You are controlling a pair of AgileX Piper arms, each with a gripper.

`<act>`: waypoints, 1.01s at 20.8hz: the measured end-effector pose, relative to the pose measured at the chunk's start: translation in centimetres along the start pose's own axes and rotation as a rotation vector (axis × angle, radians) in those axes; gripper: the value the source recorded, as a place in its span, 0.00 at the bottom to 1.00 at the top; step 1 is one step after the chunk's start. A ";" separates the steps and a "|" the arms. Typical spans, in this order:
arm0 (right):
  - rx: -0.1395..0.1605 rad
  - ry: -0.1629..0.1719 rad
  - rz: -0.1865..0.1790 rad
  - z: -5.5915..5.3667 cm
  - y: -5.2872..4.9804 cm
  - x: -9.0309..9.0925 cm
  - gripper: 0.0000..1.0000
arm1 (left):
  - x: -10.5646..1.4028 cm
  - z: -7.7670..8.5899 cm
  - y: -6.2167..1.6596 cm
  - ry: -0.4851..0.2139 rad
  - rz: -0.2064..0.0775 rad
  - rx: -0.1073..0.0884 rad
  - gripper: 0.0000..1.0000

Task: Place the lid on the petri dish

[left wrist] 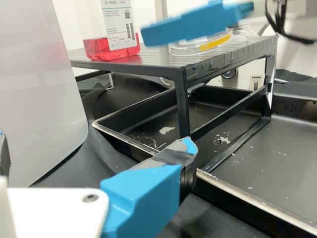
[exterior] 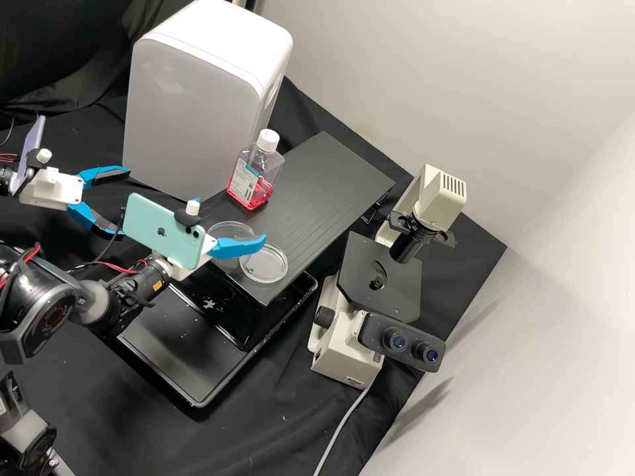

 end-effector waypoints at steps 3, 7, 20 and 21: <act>0.007 -0.040 -0.007 0.7 -0.4 -0.5 1.00 | 0.0 0.0 0.00 0.000 0.000 0.000 1.00; 0.008 -0.052 0.011 1.0 -0.5 -0.8 1.00 | 0.0 0.0 0.00 0.000 0.000 0.000 1.00; -0.006 -0.073 0.041 1.1 -0.5 -0.9 1.00 | 0.0 0.0 0.00 0.000 0.000 -0.008 1.00; -0.005 -0.076 0.039 1.1 -0.7 -0.9 1.00 | 0.0 0.0 0.00 0.000 0.000 -0.008 1.00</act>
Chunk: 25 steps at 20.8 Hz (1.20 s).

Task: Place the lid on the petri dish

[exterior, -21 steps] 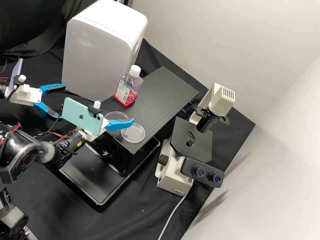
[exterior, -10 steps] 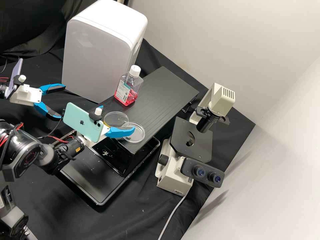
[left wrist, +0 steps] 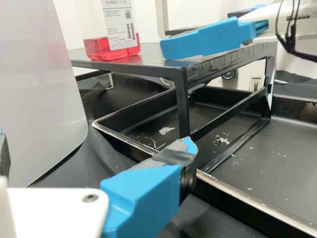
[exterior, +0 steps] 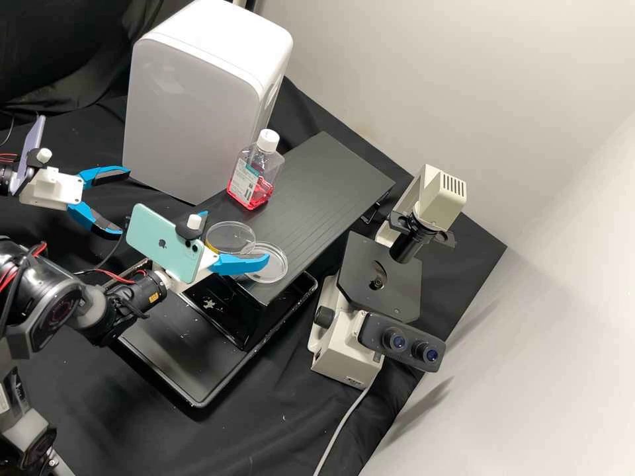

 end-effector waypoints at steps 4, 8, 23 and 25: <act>-0.003 0.000 -0.003 0.1 -0.4 0.1 1.00 | 0.0 0.0 0.00 0.000 0.000 0.000 1.00; -0.003 -0.001 -0.004 0.1 -0.5 0.1 0.00 | 0.0 0.0 0.00 0.000 0.000 0.000 1.00; -0.007 0.000 -0.015 0.5 -0.5 0.2 0.00 | 0.0 -0.1 0.05 0.002 0.002 -0.006 1.00; -0.009 0.000 -0.015 0.6 -0.5 0.3 0.00 | 0.0 -0.1 0.05 0.002 0.002 -0.006 1.00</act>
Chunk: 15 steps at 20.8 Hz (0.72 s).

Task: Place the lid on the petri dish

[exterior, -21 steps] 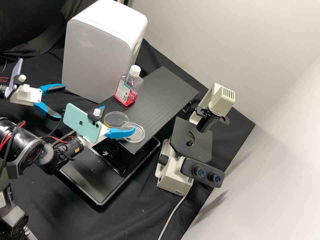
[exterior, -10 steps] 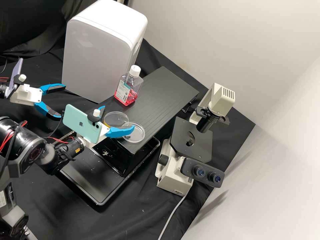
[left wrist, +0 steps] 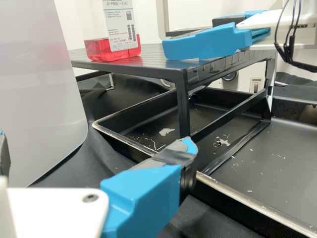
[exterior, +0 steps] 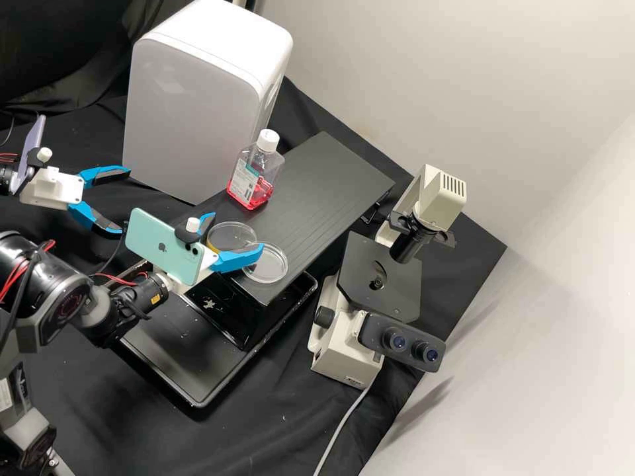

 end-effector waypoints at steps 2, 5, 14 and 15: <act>-0.001 0.001 -0.001 0.0 0.0 0.0 0.00 | 0.0 0.0 0.00 0.000 0.000 0.000 1.00; 0.004 0.002 -0.001 0.0 0.0 0.0 0.00 | 0.0 0.0 0.00 0.000 0.000 0.000 1.00; 0.009 0.000 0.001 0.2 0.1 0.0 0.00 | 0.0 0.0 0.00 0.000 0.000 0.000 1.00; 0.009 0.002 0.000 0.1 0.1 0.0 0.00 | 0.0 0.0 0.00 0.000 0.000 0.000 1.00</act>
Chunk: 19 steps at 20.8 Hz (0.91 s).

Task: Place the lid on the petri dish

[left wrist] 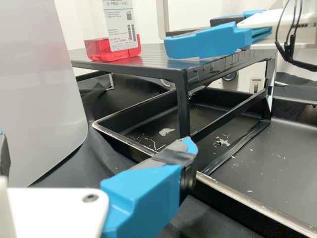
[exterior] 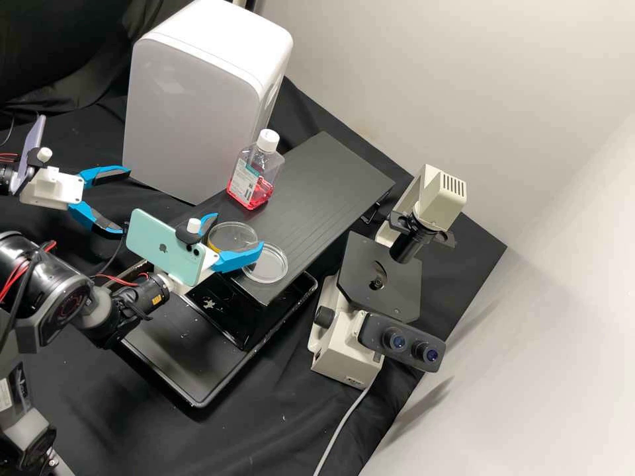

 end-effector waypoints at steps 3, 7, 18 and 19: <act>-0.001 -0.006 0.012 0.2 0.4 0.0 0.00 | 0.0 0.0 0.00 0.000 0.000 0.000 1.00; 0.033 -0.025 0.055 0.7 1.5 -0.4 0.00 | 0.0 0.0 0.00 0.000 0.000 0.000 1.00; 0.195 -0.087 0.122 3.2 3.3 -0.5 0.00 | 0.0 0.0 0.00 0.000 0.000 0.000 1.00; 0.199 -0.085 0.122 3.3 3.3 -0.5 0.00 | 0.0 0.0 0.00 0.000 0.000 0.000 1.00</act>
